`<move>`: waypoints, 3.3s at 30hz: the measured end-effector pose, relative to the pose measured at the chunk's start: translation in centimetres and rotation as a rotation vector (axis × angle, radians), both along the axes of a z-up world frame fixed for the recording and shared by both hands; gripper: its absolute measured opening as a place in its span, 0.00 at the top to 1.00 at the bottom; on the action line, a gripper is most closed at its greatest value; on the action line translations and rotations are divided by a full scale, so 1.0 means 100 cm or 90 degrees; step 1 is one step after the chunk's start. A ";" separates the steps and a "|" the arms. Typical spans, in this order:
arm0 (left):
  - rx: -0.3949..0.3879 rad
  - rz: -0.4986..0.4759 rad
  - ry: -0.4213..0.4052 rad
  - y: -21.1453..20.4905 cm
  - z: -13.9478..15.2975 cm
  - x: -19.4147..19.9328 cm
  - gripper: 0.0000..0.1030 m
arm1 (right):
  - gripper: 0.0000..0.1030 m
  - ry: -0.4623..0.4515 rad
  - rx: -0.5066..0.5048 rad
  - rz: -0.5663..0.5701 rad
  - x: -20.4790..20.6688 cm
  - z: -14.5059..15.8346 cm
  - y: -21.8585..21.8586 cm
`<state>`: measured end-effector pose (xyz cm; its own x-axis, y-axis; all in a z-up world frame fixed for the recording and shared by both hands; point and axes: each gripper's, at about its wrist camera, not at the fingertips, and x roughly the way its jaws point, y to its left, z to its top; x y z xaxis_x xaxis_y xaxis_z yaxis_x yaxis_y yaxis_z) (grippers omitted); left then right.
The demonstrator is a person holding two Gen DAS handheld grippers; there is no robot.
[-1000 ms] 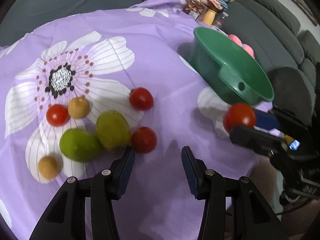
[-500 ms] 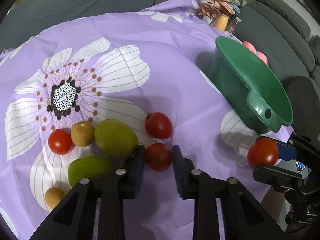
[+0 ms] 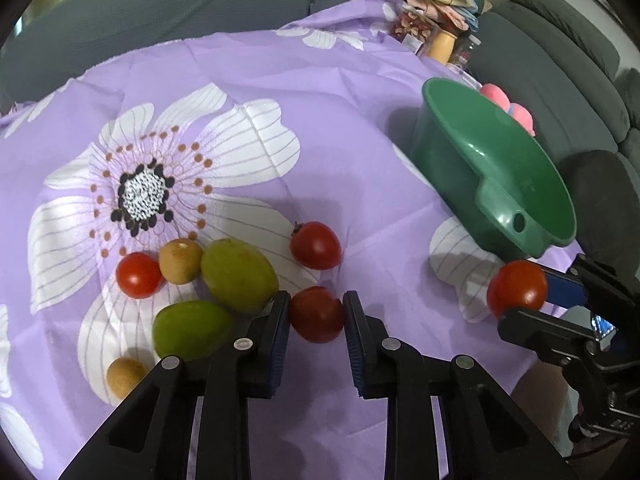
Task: Organize fruits
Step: 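Carry both tomatoes into the green bowl and open both tools, then move both open tools back above the remaining fruit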
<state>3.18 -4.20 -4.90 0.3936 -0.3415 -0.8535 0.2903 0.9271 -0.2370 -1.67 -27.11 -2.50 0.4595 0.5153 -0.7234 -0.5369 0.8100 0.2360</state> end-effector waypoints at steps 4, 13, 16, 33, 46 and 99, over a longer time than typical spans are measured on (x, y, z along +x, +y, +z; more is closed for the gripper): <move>0.009 -0.012 -0.027 -0.006 0.016 -0.005 0.74 | 0.70 -0.009 0.006 -0.007 -0.001 0.005 -0.004; 0.020 -0.057 -0.086 -0.036 0.049 -0.007 0.74 | 0.70 -0.035 0.021 -0.053 0.003 0.018 -0.026; 0.020 -0.071 -0.096 -0.047 0.056 -0.003 0.74 | 0.70 -0.042 0.026 -0.071 0.006 0.021 -0.036; 0.026 -0.170 -0.126 -0.113 0.073 0.012 0.74 | 0.70 -0.056 0.031 -0.158 0.020 0.023 -0.080; 0.044 -0.193 -0.103 -0.137 0.058 0.021 0.74 | 0.70 -0.035 0.021 -0.191 0.030 0.011 -0.094; 0.016 0.072 -0.114 0.033 0.072 -0.049 0.37 | 0.28 -0.023 -0.016 -0.047 -0.024 0.036 0.014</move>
<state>-1.70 -0.89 2.30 0.5746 -0.2665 -0.7738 0.2195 0.9610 -0.1680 -4.11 -25.75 1.07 0.5210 0.4606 -0.7186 -0.4831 0.8532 0.1966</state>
